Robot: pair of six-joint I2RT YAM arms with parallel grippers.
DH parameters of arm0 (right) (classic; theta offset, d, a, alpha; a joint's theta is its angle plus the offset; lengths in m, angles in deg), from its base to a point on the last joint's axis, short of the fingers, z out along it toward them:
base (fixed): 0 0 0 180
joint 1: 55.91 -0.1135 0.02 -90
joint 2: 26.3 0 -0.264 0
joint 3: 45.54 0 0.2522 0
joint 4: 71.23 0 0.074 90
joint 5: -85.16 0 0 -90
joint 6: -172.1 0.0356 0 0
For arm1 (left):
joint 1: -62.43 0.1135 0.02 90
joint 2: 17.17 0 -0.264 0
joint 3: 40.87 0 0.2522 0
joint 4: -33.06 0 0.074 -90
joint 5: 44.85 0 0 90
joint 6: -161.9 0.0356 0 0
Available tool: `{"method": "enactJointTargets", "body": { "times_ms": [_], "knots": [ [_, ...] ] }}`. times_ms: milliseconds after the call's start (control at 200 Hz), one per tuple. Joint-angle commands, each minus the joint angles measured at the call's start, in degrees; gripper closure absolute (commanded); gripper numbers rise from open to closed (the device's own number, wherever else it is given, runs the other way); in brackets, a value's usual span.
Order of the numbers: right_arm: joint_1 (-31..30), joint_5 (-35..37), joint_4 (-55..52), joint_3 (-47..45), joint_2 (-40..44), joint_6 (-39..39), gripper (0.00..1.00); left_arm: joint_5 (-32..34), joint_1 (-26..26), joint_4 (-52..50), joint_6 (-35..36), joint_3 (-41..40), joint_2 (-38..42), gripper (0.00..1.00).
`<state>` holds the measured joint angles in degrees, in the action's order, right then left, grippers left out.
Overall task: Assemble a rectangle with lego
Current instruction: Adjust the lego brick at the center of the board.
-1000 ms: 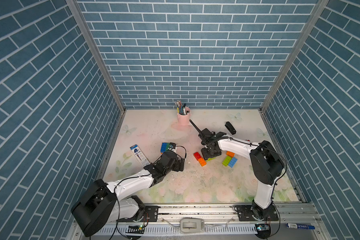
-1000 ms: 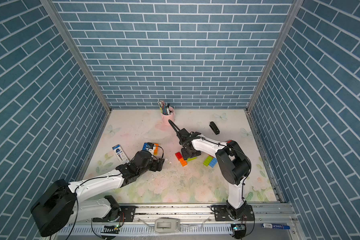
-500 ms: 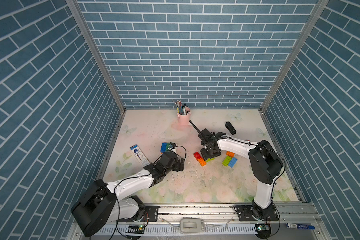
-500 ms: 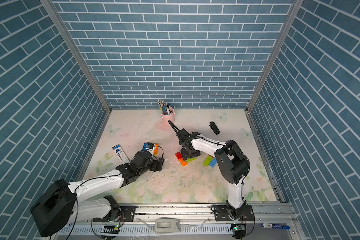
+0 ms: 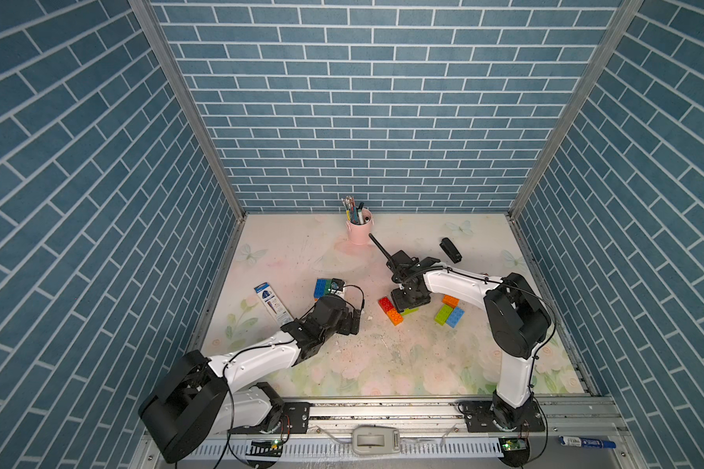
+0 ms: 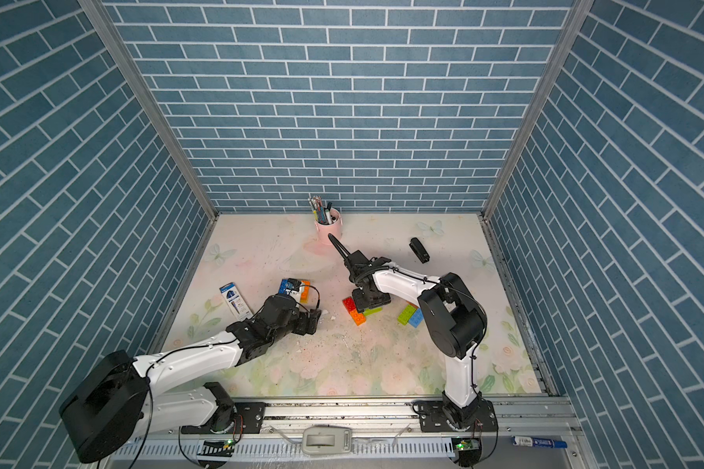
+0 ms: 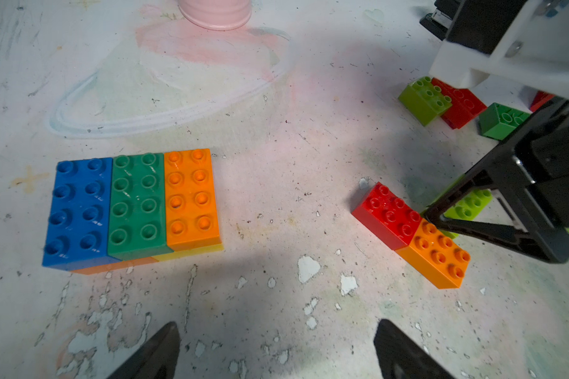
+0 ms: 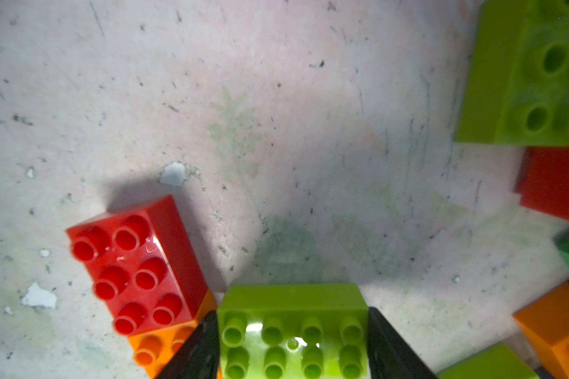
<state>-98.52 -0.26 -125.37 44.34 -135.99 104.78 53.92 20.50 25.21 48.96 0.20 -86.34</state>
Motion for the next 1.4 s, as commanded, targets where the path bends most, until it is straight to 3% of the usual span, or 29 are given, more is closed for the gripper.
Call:
{"method": "enactJointTargets", "body": {
  "times_ms": [0, 180, 490, 725, 940, 1395],
  "knots": [
    [0.89, 2.03, -2.98, -1.17, 2.91, 0.20, 0.95, 1.75, -0.04, -1.02, 1.46, 1.03, 1.72, 0.06],
    [2.32, 0.04, -2.27, -8.42, 8.46, 0.09, 0.95, 1.97, 0.51, -1.43, 2.59, 1.31, 2.50, 0.05],
    [-1.40, -4.77, 1.21, -22.11, 20.65, -1.14, 0.91, 0.83, 0.35, -1.44, 1.49, 1.61, 2.51, 0.06],
    [-3.51, -4.57, 6.54, -25.76, 19.72, 1.32, 0.70, 0.41, 0.25, -0.35, 0.89, 2.60, 0.23, 0.05],
    [-3.72, -6.64, 2.97, -25.47, 19.45, 0.44, 0.44, 0.54, 0.25, -1.38, 1.07, 2.70, 1.01, 0.05],
    [-3.71, -5.37, -2.51, -20.86, 17.05, 0.70, 0.25, 0.37, 0.18, -0.64, 0.82, 2.64, 0.61, 0.05]
  ]
}}
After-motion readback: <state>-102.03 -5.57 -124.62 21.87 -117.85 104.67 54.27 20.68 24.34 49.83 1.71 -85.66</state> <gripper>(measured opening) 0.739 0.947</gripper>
